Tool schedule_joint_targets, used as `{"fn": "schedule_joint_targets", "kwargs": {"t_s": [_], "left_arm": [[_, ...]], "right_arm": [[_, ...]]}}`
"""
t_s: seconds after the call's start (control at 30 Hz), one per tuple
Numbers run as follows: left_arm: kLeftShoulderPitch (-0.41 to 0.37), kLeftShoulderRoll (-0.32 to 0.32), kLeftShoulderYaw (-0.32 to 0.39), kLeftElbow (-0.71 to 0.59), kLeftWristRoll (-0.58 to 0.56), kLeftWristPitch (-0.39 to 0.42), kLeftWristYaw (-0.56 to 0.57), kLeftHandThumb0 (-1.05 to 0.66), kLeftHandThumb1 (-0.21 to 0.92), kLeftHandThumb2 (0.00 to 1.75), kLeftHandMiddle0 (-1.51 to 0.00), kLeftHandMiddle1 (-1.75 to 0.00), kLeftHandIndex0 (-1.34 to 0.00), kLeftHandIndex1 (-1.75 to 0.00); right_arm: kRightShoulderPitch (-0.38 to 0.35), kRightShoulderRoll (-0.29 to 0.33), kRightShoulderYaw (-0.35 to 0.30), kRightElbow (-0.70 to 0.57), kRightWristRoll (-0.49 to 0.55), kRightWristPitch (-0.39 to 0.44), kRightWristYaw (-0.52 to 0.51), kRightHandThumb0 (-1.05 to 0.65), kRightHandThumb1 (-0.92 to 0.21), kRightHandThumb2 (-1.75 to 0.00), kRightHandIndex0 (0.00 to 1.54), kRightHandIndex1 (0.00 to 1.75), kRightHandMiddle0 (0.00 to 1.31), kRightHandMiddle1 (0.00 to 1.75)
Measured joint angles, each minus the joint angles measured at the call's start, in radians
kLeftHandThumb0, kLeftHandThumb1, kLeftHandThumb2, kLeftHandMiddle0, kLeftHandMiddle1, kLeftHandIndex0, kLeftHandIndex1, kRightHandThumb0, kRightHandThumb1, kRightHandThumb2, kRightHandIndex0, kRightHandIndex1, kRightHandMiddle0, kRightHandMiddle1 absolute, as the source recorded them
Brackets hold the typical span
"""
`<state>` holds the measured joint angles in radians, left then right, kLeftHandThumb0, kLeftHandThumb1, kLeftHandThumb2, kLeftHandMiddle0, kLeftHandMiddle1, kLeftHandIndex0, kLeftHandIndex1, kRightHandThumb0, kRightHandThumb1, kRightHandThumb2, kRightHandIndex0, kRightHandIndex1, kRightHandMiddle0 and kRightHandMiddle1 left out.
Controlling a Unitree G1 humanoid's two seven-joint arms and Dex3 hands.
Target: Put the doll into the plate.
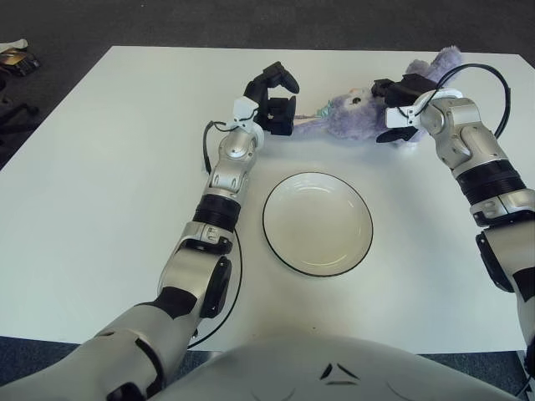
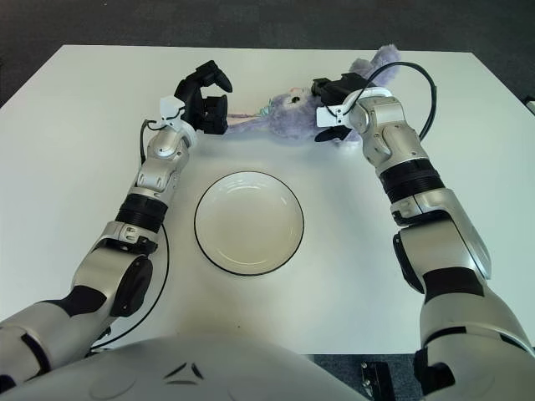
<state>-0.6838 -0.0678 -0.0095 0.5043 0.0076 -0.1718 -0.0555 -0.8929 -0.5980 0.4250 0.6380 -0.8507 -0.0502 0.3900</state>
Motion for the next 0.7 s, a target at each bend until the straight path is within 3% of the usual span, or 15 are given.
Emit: {"fn": "schedule_joint_targets", "kwargs": {"t_s": [0.17, 0.33, 0.7], "left_arm": [[0.003, 0.001, 0.002, 0.0, -0.004, -0.002, -0.002, -0.46, 0.36, 1.26, -1.32, -1.75, -0.57, -1.75], [0.005, 0.001, 0.004, 0.0, -0.004, -0.012, -0.002, -0.46, 0.37, 1.25, -1.32, -1.75, -0.57, -1.75], [0.005, 0.004, 0.003, 0.007, -0.002, -0.043, -0.002, -0.46, 0.38, 1.23, -1.33, -1.75, -0.56, -1.75]], "right_arm": [[-0.019, 0.004, 0.012, 0.056, 0.002, -0.019, -0.019, -0.91, -0.49, -0.79, 0.0, 0.89, 0.0, 0.66], [-0.034, 0.012, 0.023, 0.091, 0.002, -0.022, -0.027, -0.91, -0.49, -0.78, 0.0, 0.92, 0.0, 0.68], [-0.082, 0.05, 0.048, 0.228, 0.007, -0.039, -0.076, -0.83, -0.43, -0.83, 0.0, 0.73, 0.0, 0.57]]}}
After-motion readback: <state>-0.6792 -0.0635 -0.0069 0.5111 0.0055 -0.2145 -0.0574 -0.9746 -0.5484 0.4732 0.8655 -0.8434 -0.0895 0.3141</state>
